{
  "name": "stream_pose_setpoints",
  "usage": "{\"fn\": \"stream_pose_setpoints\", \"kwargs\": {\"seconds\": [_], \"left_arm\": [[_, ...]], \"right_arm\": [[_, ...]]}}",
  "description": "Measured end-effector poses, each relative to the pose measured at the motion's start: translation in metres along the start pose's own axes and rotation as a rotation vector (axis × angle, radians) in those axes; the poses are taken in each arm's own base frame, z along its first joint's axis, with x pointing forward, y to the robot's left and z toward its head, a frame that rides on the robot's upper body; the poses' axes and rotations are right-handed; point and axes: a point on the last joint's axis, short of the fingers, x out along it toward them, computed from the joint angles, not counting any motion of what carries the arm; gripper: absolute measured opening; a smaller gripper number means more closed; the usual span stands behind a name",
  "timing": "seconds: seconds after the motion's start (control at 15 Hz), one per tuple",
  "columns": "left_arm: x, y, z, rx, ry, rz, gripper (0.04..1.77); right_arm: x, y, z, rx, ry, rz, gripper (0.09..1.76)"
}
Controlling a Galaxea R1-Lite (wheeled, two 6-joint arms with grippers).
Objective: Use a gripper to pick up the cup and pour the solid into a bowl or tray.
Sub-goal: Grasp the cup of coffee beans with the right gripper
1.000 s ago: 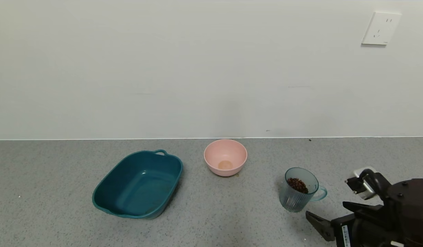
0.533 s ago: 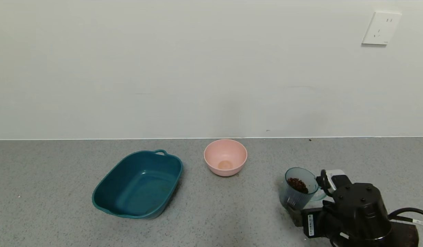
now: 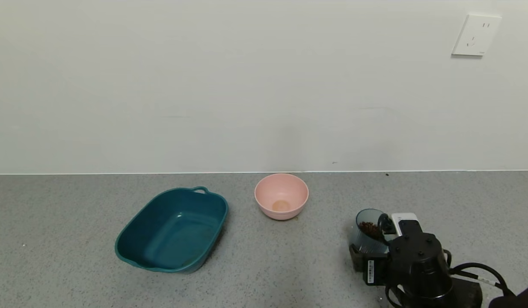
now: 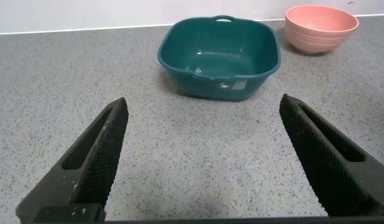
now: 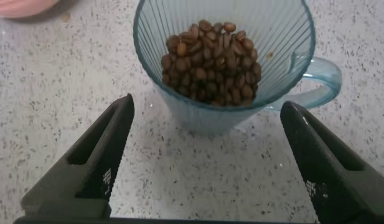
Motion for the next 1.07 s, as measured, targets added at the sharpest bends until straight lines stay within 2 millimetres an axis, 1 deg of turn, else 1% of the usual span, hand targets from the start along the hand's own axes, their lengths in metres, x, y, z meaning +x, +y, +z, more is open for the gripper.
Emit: {"fn": "stream_pose_setpoints", "kwargs": {"seconds": [0.33, 0.6, 0.87, 1.07], "left_arm": [[0.000, 0.000, 0.000, 0.000, 0.000, 0.000, 1.75], [0.000, 0.000, 0.000, 0.000, 0.000, 0.000, 1.75], [0.000, 0.000, 0.000, 0.000, 0.000, 0.000, 1.75], [0.000, 0.000, 0.000, 0.000, 0.000, 0.000, 1.75]], "right_arm": [[0.012, 0.008, -0.008, 0.017, -0.049, -0.027, 1.71], [0.018, 0.010, -0.015, 0.010, -0.065, -0.061, 1.71], [0.022, 0.012, -0.019, 0.001, -0.060, -0.067, 1.71], [0.028, 0.013, -0.020, 0.005, -0.089, -0.064, 1.71]]}}
